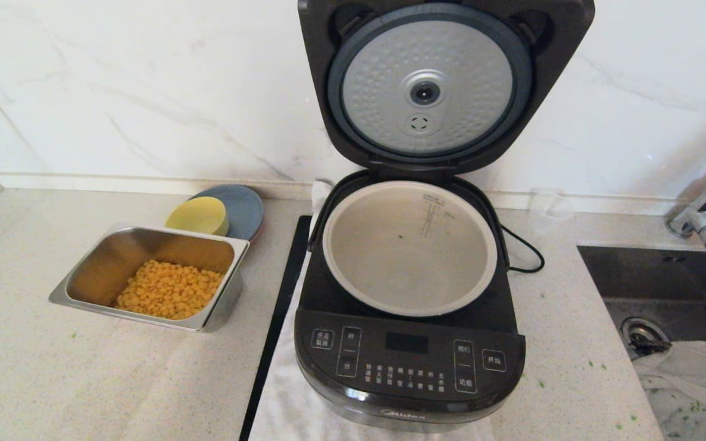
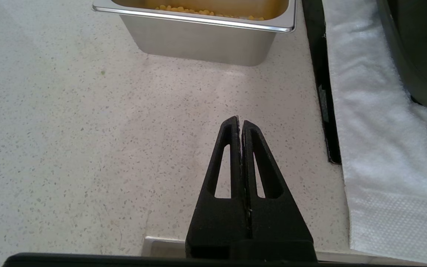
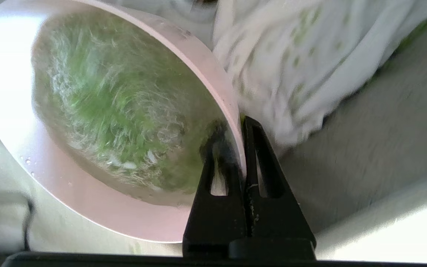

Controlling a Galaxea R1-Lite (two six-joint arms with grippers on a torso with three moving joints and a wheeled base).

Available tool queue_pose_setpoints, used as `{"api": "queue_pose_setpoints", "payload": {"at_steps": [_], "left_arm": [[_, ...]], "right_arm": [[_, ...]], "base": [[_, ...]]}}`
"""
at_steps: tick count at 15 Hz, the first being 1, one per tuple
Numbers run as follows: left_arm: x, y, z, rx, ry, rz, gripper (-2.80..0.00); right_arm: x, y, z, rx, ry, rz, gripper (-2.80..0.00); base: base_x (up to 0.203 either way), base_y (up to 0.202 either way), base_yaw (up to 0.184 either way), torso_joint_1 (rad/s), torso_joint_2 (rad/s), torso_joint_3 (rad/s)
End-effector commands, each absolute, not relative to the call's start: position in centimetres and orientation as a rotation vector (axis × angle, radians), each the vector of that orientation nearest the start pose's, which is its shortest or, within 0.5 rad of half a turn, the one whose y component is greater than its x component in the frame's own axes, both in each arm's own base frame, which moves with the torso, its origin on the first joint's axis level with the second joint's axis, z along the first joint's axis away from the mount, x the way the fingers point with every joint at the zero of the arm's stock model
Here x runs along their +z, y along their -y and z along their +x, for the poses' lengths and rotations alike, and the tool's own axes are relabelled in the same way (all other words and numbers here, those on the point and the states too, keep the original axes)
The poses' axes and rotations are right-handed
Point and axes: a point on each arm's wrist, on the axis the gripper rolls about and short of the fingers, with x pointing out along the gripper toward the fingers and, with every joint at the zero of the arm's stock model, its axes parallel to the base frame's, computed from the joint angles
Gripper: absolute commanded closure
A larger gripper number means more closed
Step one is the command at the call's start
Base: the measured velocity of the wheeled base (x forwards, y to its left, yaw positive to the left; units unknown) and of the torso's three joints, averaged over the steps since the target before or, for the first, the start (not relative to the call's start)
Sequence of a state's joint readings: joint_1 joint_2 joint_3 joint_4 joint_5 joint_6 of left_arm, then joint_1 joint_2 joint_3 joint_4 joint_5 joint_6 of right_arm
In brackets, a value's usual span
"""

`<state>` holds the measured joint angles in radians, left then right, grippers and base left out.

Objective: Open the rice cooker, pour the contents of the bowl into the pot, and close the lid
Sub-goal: Fill a bowl with water from the tap, then pour the water from the bowl into the rice cooker

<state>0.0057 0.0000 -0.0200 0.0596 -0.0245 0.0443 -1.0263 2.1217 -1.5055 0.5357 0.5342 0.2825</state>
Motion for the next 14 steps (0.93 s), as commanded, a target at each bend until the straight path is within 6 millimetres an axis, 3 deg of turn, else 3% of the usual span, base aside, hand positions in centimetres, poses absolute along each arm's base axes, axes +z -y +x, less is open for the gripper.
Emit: {"api": "queue_pose_setpoints", "payload": {"at_steps": [1,8,14], "left_arm": [[7.5,0.1,-2.4,-0.019,-0.040,0.044,0.00],[7.5,0.1,-2.4,-0.019,-0.039,0.044,0.00],[7.5,0.1,-2.4,-0.019,-0.039,0.044,0.00]], "right_arm": [[15.3,29.2,20.5,-0.513,-0.777,1.014,0.00],[19.7,18.6,21.9,-0.352,-0.842,0.821,0.00],[24.4,8.3,21.4,-0.153,-0.907,0.604,0.00]], "base": [[0.000,0.000,0.000,0.000,0.00,0.000],[0.000,0.000,0.000,0.000,0.00,0.000],[0.000,0.000,0.000,0.000,0.00,0.000]]}}
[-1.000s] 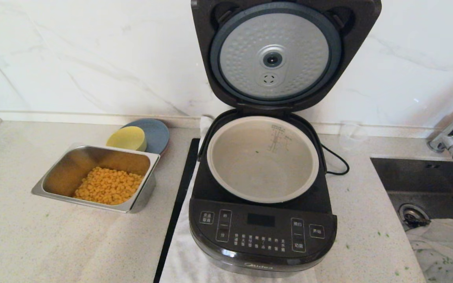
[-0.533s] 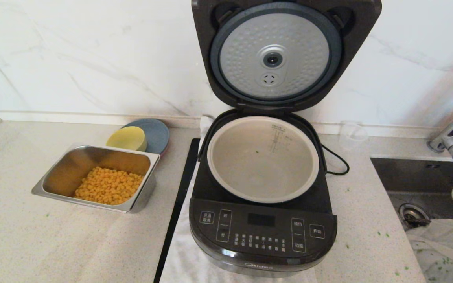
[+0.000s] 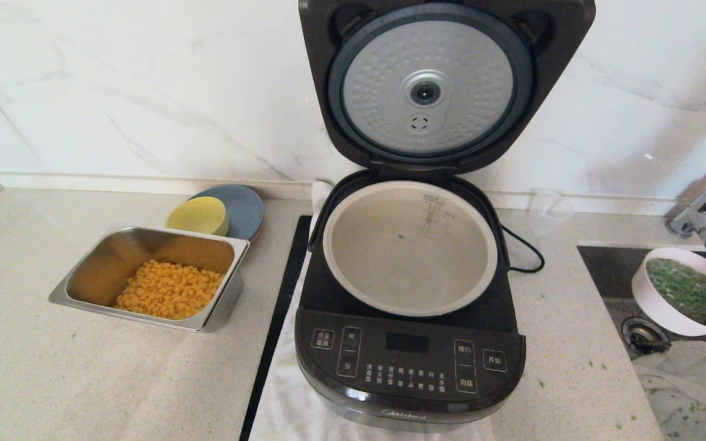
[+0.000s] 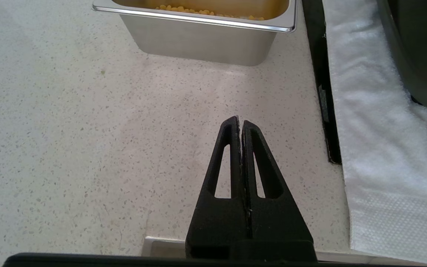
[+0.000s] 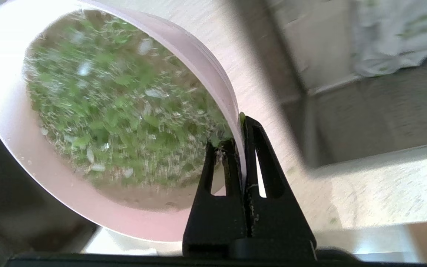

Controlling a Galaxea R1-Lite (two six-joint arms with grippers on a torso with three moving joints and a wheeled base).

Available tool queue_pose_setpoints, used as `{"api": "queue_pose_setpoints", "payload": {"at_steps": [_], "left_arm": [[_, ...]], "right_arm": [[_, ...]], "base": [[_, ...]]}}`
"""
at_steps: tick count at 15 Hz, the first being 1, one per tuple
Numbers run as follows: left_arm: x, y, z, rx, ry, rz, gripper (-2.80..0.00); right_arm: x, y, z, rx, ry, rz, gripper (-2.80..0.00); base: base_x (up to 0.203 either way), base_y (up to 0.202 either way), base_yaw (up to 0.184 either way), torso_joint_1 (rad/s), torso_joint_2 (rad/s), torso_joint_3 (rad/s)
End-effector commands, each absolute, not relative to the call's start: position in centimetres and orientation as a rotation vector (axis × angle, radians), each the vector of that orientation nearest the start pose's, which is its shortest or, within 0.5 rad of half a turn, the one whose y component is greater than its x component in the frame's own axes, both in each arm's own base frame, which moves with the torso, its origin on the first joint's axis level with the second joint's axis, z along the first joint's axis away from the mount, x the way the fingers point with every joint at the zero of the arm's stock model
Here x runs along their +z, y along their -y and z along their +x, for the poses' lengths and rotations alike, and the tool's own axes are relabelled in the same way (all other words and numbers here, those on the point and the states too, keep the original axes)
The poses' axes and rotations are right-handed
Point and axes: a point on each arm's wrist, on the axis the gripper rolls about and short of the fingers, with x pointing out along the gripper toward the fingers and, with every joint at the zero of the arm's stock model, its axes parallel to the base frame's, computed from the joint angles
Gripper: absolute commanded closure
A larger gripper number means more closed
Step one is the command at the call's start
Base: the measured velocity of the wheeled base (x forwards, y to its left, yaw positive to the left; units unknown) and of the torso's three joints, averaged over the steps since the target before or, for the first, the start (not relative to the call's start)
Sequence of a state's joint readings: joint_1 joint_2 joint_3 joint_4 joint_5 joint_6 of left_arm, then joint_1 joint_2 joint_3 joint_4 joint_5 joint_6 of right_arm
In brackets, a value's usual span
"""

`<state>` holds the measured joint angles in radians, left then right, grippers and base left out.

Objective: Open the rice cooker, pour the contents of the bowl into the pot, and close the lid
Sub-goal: Pour the water from the bowl into the rice cooker

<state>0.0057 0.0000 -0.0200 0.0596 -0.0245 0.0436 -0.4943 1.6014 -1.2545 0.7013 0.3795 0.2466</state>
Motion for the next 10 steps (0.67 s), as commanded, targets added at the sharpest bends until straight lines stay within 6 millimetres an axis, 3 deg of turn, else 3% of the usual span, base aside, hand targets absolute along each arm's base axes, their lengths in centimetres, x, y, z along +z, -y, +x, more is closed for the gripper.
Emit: {"api": "queue_pose_setpoints", "payload": {"at_steps": [1,6,10], "left_arm": [[7.5,0.1,-2.4,-0.019,-0.039,0.044,0.00],[7.5,0.1,-2.4,-0.019,-0.041,0.044,0.00],[7.5,0.1,-2.4,-0.019,-0.040,0.044,0.00]], "right_arm": [[25.2,6.8,21.2,-0.119,-0.918,0.573,0.00],[29.3,1.2,20.5,0.043,-0.945,0.533,0.00],[30.9,-2.3,20.2,0.167,-0.976,0.513,0.00]], "base": [[0.000,0.000,0.000,0.000,0.00,0.000],[0.000,0.000,0.000,0.000,0.00,0.000],[0.000,0.000,0.000,0.000,0.00,0.000]]}}
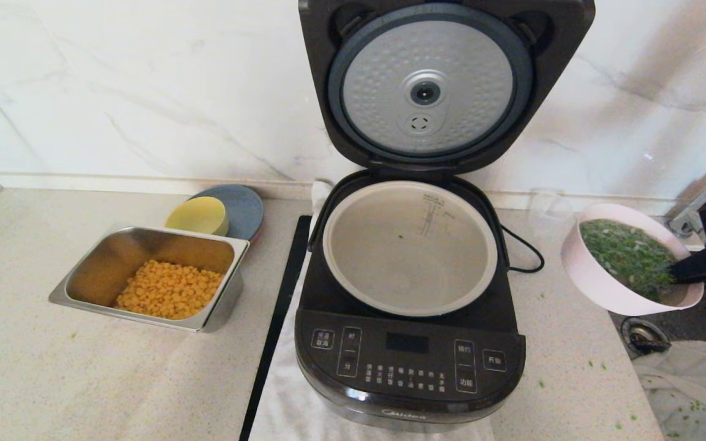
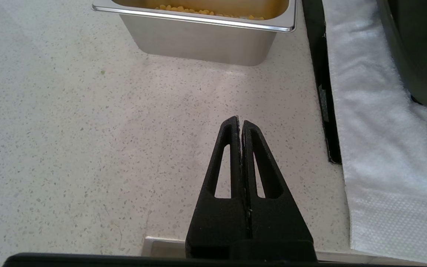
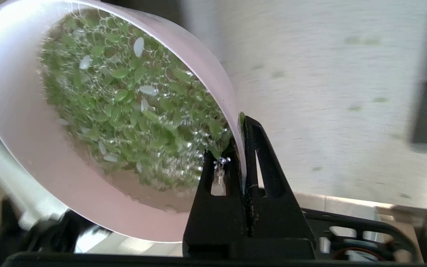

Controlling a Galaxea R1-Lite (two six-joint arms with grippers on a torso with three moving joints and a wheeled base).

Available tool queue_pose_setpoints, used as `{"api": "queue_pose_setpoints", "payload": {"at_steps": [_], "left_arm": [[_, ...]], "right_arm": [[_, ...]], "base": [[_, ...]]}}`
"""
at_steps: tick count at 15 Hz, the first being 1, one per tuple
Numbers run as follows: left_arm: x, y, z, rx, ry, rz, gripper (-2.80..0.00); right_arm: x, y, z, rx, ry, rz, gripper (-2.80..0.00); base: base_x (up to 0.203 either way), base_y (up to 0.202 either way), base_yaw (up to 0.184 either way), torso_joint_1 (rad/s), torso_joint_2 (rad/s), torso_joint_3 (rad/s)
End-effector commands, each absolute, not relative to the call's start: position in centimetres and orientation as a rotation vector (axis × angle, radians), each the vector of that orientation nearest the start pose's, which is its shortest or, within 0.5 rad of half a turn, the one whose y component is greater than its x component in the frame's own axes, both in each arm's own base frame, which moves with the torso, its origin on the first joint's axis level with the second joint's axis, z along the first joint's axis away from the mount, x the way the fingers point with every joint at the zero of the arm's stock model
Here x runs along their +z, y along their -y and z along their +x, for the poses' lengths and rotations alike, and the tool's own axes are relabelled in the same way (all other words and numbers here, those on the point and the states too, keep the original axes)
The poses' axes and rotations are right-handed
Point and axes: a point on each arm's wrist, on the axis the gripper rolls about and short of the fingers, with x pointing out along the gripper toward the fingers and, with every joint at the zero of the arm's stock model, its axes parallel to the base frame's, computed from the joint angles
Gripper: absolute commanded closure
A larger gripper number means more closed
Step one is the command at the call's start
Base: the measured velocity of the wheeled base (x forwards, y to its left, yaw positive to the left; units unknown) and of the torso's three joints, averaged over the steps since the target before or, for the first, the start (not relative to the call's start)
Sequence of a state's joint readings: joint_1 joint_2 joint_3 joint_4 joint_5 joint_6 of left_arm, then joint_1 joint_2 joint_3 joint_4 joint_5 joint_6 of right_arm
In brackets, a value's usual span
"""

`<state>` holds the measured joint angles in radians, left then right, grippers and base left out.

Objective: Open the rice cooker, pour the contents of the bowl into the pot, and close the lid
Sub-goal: Pour the water from the bowl into the rice cooker

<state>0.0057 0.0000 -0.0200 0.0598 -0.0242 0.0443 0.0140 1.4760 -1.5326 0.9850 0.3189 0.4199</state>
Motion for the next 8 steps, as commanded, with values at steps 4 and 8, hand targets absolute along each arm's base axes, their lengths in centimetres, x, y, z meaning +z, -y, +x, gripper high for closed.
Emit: {"api": "queue_pose_setpoints", "payload": {"at_steps": [4,8], "left_arm": [[7.5,0.1,-2.4,-0.019,-0.039,0.044,0.00],[7.5,0.1,-2.4,-0.019,-0.040,0.044,0.00]], "right_arm": [[31.0,-5.7,20.7,0.238,-1.008,0.448,0.00],[31.4,-9.3,22.0,0.266,-1.007,0.413,0.00]], "base": [[0.000,0.000,0.000,0.000,0.00,0.000],[0.000,0.000,0.000,0.000,0.00,0.000]]}}
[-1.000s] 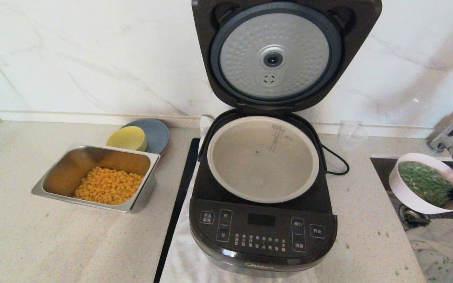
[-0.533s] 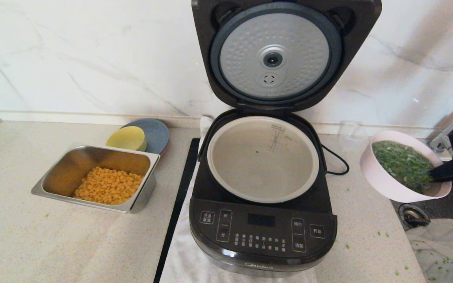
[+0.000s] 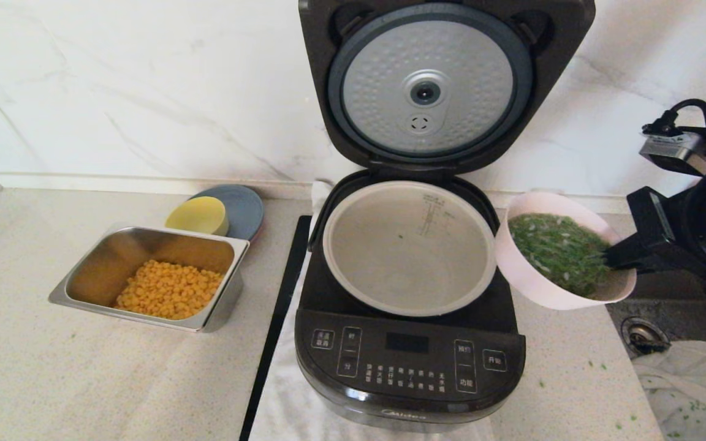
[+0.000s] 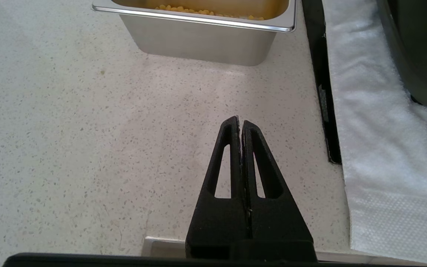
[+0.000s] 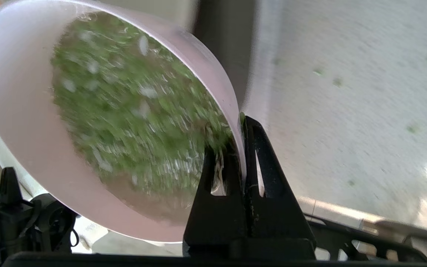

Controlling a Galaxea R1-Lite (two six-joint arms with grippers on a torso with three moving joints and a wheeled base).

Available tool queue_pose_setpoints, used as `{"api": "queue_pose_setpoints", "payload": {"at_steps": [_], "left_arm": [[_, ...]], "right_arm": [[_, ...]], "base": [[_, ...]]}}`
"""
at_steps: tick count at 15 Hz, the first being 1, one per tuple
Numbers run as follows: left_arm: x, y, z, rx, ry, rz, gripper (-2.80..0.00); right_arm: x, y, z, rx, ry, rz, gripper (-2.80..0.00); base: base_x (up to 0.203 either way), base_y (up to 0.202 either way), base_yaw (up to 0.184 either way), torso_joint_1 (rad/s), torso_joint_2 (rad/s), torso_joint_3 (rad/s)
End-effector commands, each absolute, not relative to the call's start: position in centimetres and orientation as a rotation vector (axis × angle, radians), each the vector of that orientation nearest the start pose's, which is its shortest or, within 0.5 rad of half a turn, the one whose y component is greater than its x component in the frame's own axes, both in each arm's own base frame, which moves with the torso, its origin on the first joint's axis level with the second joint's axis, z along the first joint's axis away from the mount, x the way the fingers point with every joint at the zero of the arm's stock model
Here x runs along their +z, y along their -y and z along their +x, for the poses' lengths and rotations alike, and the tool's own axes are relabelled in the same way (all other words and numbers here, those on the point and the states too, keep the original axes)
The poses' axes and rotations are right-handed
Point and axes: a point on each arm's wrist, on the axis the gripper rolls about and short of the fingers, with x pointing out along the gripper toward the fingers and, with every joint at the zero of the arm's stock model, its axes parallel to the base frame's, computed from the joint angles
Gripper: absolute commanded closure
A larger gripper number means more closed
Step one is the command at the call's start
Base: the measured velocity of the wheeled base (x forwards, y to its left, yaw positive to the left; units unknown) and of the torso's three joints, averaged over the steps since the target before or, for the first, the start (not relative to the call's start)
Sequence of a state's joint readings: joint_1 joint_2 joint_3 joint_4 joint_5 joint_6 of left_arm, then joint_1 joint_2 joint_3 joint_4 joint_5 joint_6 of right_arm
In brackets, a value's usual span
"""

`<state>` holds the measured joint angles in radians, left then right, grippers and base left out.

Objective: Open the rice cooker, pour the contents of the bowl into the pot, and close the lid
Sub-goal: Pour the water from the bowl into the rice cooker

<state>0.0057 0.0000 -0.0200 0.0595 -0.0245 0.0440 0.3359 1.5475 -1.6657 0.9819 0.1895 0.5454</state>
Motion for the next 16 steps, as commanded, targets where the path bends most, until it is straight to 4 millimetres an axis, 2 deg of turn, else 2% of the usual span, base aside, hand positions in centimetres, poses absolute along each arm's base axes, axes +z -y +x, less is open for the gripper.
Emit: {"api": "queue_pose_setpoints", "payload": {"at_steps": [1,8,13,16], "left_arm": [[7.5,0.1,-2.4,-0.019,-0.040,0.044,0.00],[7.5,0.1,-2.4,-0.019,-0.039,0.044,0.00],[7.5,0.1,-2.4,-0.019,-0.039,0.044,0.00],[7.5,0.1,-2.4,-0.019,-0.040,0.044,0.00]], "right_arm": [[31.5,-10.1,22.2,0.280,-1.009,0.398,0.00],[31.3,-15.8,24.7,0.312,-1.001,0.385,0.00],[29.6,-19.3,27.0,0.297,-0.957,0.418,0.00],[28.9,-20.8,28.2,0.315,-0.917,0.428,0.00]], "base": [[0.000,0.000,0.000,0.000,0.00,0.000],[0.000,0.000,0.000,0.000,0.00,0.000],[0.000,0.000,0.000,0.000,0.00,0.000],[0.000,0.000,0.000,0.000,0.00,0.000]]}}
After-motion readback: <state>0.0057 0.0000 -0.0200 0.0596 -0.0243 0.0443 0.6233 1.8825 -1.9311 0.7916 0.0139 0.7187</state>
